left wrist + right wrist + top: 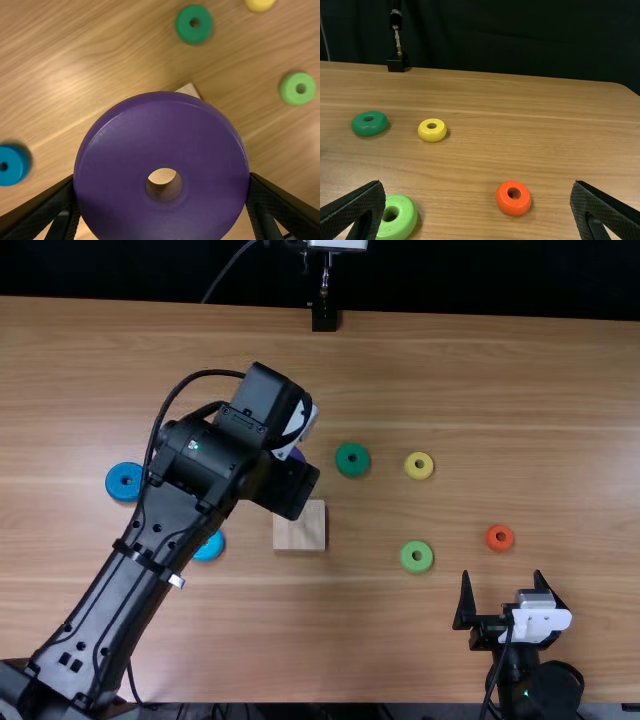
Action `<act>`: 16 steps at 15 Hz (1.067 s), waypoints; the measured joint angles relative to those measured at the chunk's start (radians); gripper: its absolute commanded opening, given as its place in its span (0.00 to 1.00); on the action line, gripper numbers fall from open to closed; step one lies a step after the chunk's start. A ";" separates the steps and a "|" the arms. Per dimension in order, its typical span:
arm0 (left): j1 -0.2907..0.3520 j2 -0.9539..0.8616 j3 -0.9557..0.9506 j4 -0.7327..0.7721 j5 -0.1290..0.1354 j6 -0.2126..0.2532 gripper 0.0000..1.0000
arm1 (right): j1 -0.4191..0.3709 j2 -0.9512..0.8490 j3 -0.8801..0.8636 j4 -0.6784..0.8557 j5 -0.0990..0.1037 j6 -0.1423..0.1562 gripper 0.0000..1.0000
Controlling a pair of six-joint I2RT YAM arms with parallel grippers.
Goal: Build the Hanoi tower: stack the rings onto the peg from bottom to top in this color order: purple, dark blue, light blue, dark green, light green, yellow, orange.
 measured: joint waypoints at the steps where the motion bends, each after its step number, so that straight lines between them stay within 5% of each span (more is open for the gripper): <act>1: -0.013 0.000 0.000 0.000 0.000 -0.002 0.00 | 0.000 0.000 0.000 0.000 0.000 0.000 1.00; 16: -0.074 0.047 0.000 0.004 0.000 -0.049 0.00 | 0.000 0.000 0.000 0.000 0.000 0.000 1.00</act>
